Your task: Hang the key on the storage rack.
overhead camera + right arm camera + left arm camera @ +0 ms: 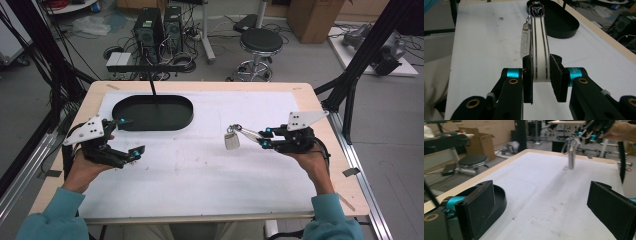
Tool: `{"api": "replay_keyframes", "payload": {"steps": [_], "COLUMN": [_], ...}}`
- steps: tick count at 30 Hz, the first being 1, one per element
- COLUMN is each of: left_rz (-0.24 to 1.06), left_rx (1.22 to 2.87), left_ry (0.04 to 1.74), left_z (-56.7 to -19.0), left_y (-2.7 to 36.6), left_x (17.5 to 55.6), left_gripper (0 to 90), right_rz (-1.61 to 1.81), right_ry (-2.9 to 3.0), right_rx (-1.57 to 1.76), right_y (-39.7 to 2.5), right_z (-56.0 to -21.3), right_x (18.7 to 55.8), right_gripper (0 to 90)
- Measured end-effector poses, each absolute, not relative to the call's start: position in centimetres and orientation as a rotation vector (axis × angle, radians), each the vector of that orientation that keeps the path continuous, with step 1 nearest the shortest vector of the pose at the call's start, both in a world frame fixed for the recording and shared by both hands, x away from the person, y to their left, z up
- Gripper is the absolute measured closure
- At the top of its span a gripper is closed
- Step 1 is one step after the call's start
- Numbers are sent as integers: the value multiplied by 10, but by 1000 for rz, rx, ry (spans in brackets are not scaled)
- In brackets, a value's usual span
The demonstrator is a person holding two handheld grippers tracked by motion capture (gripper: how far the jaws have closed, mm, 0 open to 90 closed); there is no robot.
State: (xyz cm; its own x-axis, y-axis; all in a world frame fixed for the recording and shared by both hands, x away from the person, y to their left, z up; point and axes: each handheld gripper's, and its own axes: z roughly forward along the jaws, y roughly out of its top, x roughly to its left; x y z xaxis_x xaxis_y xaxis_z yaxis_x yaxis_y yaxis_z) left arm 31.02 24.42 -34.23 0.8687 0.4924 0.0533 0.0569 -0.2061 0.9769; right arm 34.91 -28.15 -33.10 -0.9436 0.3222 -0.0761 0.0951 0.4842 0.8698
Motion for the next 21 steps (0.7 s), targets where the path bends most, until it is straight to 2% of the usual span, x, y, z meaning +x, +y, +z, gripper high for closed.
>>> {"api": "replay_keyframes", "payload": {"steps": [16,21], "left_rz": [326,302], "left_rx": [1892,1934], "left_ry": [268,248], "left_z": [-316,-315], "left_y": [200,188], "left_x": [329,335], "left_gripper": [81,109], "right_rz": [1425,1414], "right_ry": [2599,2625], "right_rx": [160,117], "right_y": [-221,-209], "right_z": [-324,-324], "right_x": [358,360], "right_gripper": [746,746]}}
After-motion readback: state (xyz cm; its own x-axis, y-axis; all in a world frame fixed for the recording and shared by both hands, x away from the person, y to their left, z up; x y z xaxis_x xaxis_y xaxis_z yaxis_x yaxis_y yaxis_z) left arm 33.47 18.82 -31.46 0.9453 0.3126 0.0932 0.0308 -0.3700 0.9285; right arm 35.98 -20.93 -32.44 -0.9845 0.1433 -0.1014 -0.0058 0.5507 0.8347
